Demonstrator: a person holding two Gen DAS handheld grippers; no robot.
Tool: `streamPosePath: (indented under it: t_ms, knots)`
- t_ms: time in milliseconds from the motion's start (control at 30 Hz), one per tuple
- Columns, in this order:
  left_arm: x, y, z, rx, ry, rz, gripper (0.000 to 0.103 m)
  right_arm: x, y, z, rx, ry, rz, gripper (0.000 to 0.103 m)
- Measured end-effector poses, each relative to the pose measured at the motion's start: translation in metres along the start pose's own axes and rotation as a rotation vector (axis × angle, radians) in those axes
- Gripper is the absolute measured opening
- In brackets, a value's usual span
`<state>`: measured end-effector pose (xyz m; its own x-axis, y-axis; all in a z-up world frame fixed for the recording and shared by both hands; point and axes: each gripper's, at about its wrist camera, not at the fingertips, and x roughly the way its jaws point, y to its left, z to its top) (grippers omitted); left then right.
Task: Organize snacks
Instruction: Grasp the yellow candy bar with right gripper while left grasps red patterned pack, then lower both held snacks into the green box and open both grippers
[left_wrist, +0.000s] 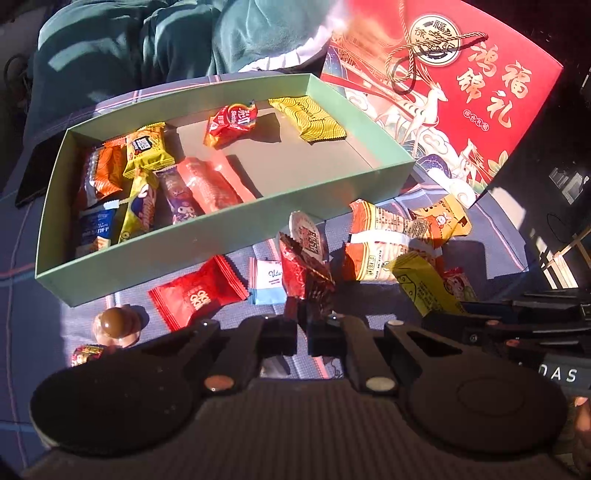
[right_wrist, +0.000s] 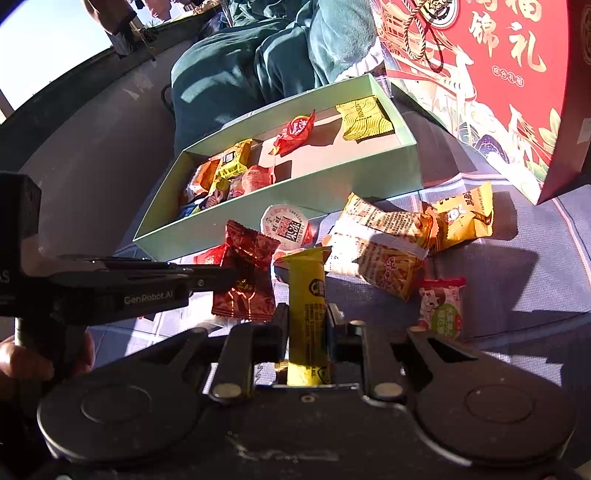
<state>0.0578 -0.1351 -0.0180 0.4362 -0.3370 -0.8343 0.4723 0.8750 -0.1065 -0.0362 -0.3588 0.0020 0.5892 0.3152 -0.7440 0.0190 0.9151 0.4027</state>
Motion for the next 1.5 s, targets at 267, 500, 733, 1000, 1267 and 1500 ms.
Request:
streamPosePath:
  t_ms: [267,500,733,1000,1267,1500]
  knots:
    - [0.031,0.002,-0.006,-0.02,0.091,-0.011,0.049,0.015,0.0,0.005,0.011,0.02,-0.035,0.02]
    - [0.043,-0.013,0.003,-0.018,0.111,0.004,0.081,0.017,-0.015,-0.001,0.068,0.032,-0.053,0.02]
    - [0.059,-0.028,0.001,-0.019,0.158,0.028,0.04,0.017,-0.029,-0.005,0.106,0.031,-0.056,0.02]
    - [0.041,-0.022,-0.005,0.005,0.131,0.04,0.034,0.013,-0.031,-0.005,0.122,0.016,-0.043,0.02]
    - [0.002,-0.003,0.041,-0.044,0.0,0.019,0.034,0.004,-0.015,0.043,0.088,-0.051,0.013,0.02]
    - [0.017,0.022,0.115,-0.112,-0.089,0.048,0.034,0.027,0.002,0.138,0.02,-0.125,0.012,0.02]
